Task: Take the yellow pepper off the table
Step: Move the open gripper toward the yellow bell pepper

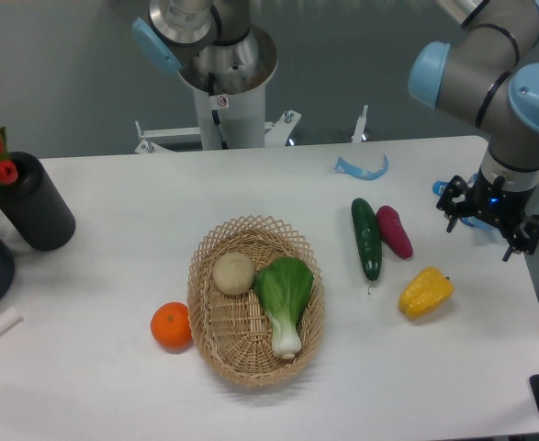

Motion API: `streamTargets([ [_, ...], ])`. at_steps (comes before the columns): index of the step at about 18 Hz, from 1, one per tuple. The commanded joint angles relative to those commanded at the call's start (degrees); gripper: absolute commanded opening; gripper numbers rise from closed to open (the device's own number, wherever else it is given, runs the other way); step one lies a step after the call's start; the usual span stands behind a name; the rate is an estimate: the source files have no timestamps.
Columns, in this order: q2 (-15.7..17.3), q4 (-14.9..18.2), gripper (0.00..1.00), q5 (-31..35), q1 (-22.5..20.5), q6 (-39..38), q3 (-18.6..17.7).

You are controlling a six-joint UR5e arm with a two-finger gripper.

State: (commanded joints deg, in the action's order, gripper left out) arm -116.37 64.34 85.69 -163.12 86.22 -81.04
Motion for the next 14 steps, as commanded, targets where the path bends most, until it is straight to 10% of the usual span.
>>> streamTargets([
  [11, 0.3, -0.5, 1.00, 0.8, 0.6, -0.3, -2.8],
  [14, 1.3, -4.9, 1.00, 0.9, 1.1, -0.9, -5.5],
])
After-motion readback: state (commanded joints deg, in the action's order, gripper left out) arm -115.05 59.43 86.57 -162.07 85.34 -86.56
